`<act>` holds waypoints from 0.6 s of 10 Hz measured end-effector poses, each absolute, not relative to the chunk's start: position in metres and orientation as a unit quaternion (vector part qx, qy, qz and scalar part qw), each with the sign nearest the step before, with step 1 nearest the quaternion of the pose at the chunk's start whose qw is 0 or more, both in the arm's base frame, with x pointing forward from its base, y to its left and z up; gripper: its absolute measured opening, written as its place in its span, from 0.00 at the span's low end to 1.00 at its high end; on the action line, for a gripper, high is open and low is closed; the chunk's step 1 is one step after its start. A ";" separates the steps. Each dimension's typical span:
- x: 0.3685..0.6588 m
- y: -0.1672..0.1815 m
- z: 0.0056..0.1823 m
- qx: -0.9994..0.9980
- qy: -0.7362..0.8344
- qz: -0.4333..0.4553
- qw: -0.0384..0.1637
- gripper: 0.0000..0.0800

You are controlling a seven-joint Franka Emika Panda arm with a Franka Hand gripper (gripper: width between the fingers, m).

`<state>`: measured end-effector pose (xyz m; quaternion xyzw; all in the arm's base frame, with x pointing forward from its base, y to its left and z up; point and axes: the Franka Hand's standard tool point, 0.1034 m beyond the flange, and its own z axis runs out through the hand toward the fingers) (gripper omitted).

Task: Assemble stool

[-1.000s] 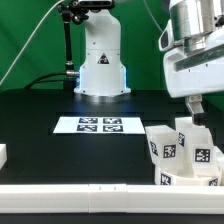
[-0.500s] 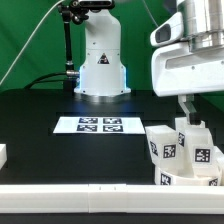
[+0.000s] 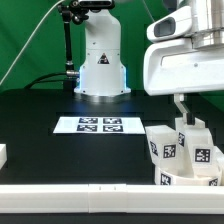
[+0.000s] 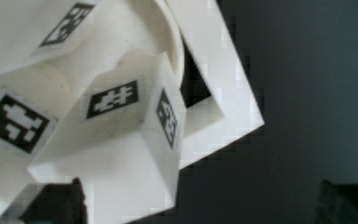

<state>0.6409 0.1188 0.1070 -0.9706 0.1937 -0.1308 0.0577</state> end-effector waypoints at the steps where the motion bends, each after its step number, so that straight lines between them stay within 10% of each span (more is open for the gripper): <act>1: 0.642 0.113 0.106 -0.983 0.118 -0.136 0.043 0.81; 6: 0.647 0.108 0.104 -0.982 -0.144 -0.124 -0.012 0.81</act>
Offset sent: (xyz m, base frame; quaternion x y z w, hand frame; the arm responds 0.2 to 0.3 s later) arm 0.0083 0.0150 -0.0010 0.0082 -0.0240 -0.2492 0.9681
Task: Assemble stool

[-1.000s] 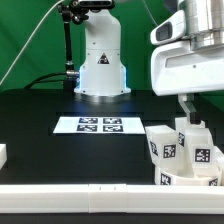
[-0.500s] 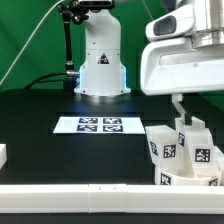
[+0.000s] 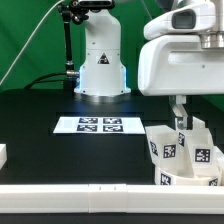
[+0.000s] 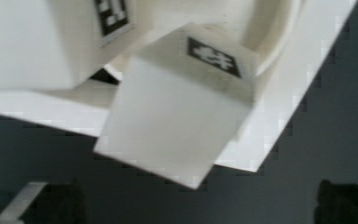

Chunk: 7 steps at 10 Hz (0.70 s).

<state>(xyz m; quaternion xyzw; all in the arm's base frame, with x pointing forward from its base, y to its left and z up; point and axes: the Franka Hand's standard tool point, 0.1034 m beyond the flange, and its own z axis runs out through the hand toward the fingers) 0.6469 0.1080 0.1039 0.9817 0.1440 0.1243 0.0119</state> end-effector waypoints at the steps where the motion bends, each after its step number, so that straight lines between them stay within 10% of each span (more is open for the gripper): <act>1: 0.647 0.106 0.104 0.977 0.171 0.124 0.018 0.81; 7: 0.650 0.101 0.106 0.914 0.387 0.102 0.072 0.81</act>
Offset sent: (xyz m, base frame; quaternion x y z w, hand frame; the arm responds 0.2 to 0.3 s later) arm 0.0000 0.0000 0.0000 0.0000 0.0000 -0.1296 0.9916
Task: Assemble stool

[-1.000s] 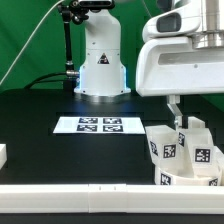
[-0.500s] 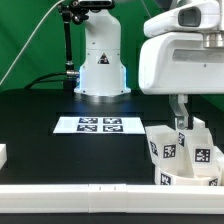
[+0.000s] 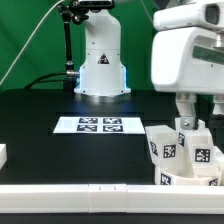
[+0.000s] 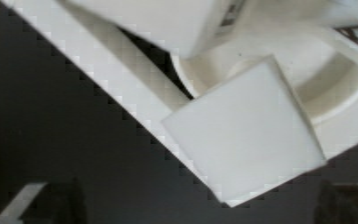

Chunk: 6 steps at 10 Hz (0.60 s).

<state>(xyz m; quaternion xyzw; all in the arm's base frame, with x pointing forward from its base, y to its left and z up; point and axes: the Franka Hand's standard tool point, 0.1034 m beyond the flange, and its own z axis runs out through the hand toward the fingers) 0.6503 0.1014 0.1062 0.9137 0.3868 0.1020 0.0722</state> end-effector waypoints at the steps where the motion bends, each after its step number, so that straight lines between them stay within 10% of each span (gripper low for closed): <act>1: 0.649 0.104 0.107 0.920 0.373 0.099 0.069 0.81; 6: 0.636 0.111 0.107 0.937 0.342 -0.005 0.073 0.81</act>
Offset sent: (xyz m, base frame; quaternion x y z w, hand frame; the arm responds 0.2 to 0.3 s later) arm -0.0016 0.0052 0.0073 0.0074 -0.1329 0.0125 0.9910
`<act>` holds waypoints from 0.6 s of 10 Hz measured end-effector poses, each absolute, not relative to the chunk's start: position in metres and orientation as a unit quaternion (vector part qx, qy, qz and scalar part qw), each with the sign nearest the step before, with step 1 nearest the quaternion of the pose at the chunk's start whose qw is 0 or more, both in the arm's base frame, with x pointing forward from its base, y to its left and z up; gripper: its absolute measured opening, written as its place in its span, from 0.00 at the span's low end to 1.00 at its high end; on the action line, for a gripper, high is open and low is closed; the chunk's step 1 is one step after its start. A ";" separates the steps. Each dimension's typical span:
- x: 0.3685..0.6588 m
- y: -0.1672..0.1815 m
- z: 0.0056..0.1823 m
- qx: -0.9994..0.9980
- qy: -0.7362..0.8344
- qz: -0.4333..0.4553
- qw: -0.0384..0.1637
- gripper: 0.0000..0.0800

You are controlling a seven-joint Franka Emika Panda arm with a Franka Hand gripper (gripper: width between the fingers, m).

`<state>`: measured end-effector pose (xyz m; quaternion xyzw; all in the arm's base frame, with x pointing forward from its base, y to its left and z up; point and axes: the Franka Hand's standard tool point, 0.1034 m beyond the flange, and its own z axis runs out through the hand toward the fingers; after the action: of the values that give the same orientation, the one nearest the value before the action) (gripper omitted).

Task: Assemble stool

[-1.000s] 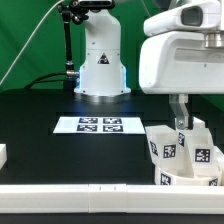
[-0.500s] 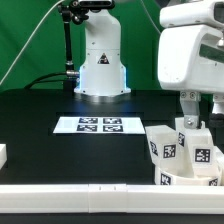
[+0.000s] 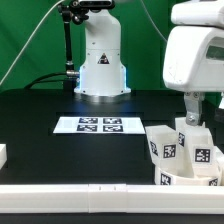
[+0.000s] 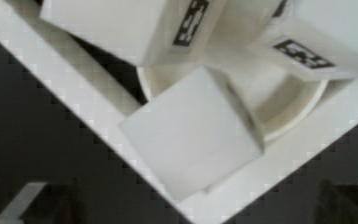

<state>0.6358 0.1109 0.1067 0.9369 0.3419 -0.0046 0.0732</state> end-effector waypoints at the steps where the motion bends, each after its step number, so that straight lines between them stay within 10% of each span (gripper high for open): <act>1: 0.636 0.112 0.106 0.935 0.346 -0.020 0.077 0.81; 6: 0.642 0.112 0.106 0.898 0.433 -0.011 0.082 0.81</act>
Offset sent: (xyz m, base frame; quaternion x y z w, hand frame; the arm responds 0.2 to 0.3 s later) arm 0.0000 0.0000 0.0000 0.0000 0.0000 0.0000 1.0000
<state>0.6424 0.1120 0.1063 0.8977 0.4327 -0.0106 0.0825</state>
